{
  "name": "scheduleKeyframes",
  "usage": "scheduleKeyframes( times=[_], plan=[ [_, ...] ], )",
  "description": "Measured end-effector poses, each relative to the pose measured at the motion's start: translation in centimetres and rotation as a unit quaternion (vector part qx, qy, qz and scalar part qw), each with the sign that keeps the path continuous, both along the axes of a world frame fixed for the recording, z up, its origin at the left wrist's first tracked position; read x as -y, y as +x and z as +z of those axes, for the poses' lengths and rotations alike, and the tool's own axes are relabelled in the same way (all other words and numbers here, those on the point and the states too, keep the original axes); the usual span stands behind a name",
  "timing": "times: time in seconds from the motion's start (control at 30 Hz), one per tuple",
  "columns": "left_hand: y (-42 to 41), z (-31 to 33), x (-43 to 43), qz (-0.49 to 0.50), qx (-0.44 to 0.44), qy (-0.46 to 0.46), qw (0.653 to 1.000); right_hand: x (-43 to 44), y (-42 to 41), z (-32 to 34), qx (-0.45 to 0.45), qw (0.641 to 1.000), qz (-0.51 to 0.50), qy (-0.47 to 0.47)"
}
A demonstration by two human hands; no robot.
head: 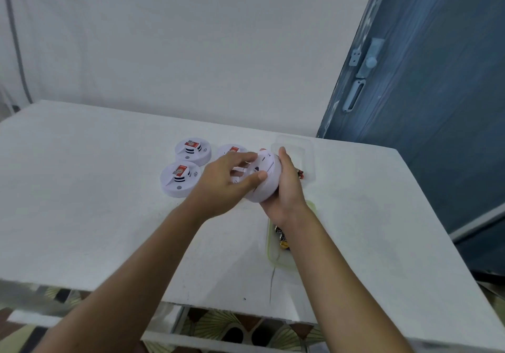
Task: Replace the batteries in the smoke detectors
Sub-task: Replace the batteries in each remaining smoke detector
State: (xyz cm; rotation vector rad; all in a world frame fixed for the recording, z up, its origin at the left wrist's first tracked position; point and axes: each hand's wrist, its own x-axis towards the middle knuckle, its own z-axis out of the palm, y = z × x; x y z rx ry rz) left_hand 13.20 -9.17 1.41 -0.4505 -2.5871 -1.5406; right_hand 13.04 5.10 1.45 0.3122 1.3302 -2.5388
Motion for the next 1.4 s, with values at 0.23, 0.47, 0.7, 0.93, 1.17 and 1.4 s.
scheduleKeyframes(
  times=[0.23, 0.47, 0.7, 0.93, 1.17, 1.4],
  plan=[
    [1.2, -1.9, 0.6, -0.048, -0.054, -0.022, 0.997, -0.4, 0.0, 0.5, 0.029, 0.999, -0.022, -0.034],
    [0.8, -1.3, 1.1, 0.002, -0.011, 0.070, 0.997, -0.4, 0.2, -0.1, 0.000, 0.992, -0.012, 0.127],
    [0.9, -0.5, 1.7, -0.017, 0.096, 0.259, 0.961, -0.8, 0.0, 0.1, -0.076, 0.983, -0.022, 0.168],
    [0.4, -0.1, 1.7, 0.046, 0.122, 0.308, 0.942, -0.7, -0.2, 0.1, -0.095, 0.977, -0.033, 0.187],
    [0.0, 0.4, 1.7, 0.104, 0.145, 0.297, 0.938, -0.7, -0.4, -0.4, -0.075, 0.980, -0.029, 0.184],
    [-0.3, 1.5, 2.9, 0.001, 0.185, 0.178, 0.967, -0.6, -0.9, -0.8, -0.076, 0.974, -0.016, 0.213]
  ],
)
